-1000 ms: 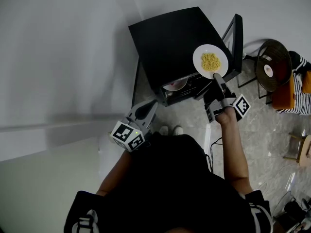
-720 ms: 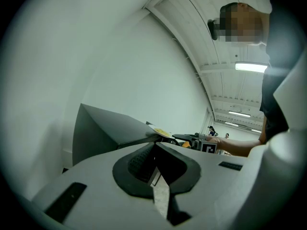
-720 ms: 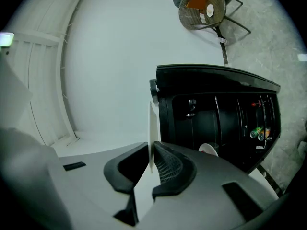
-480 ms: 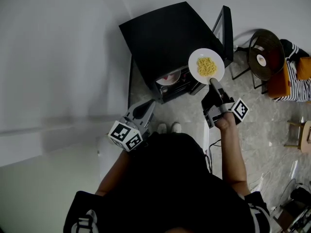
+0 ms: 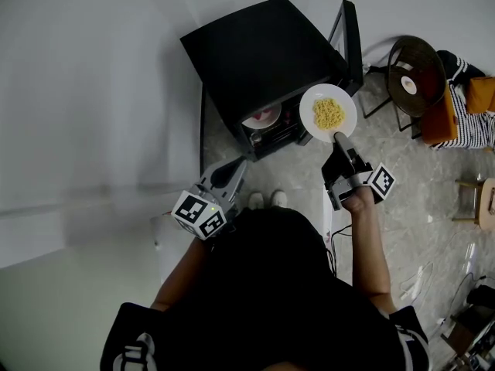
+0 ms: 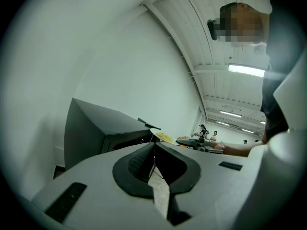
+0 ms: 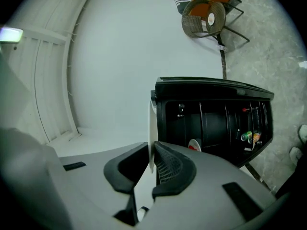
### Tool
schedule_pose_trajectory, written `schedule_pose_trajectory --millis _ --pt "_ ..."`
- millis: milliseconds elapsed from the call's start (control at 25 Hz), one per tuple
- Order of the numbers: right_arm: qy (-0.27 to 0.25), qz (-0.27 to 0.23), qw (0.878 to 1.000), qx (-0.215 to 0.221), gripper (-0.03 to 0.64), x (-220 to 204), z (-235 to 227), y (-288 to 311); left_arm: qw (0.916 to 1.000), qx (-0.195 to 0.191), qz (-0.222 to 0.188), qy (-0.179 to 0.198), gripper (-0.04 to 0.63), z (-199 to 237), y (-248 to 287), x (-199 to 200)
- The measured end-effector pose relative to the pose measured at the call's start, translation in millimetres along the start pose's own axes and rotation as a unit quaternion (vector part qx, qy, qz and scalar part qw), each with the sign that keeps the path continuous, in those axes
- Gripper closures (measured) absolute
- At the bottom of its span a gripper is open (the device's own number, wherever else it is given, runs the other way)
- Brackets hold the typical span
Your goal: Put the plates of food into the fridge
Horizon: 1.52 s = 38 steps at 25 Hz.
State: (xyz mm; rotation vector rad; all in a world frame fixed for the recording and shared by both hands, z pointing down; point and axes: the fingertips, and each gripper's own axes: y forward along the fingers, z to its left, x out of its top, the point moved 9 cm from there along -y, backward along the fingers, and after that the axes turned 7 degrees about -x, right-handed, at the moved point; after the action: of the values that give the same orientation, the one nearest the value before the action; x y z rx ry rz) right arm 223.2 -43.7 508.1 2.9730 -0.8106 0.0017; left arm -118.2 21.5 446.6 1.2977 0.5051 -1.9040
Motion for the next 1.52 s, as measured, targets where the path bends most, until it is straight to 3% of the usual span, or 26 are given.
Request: schedule_pose_trajectory --millis 960,1520 --pt "0.012 0.021 0.997 -0.078 0.568 15.3 -95.8 29.4 0.9997 0.023 0.0 0.008 0.572 5.3 1.3 13.1" --pt "0.01 0.028 0.995 -0.097 0.568 26.3 -115.4 67.8 0.9991 0.043 0.004 -0.003 0.571 19.5 4.3 13.7"
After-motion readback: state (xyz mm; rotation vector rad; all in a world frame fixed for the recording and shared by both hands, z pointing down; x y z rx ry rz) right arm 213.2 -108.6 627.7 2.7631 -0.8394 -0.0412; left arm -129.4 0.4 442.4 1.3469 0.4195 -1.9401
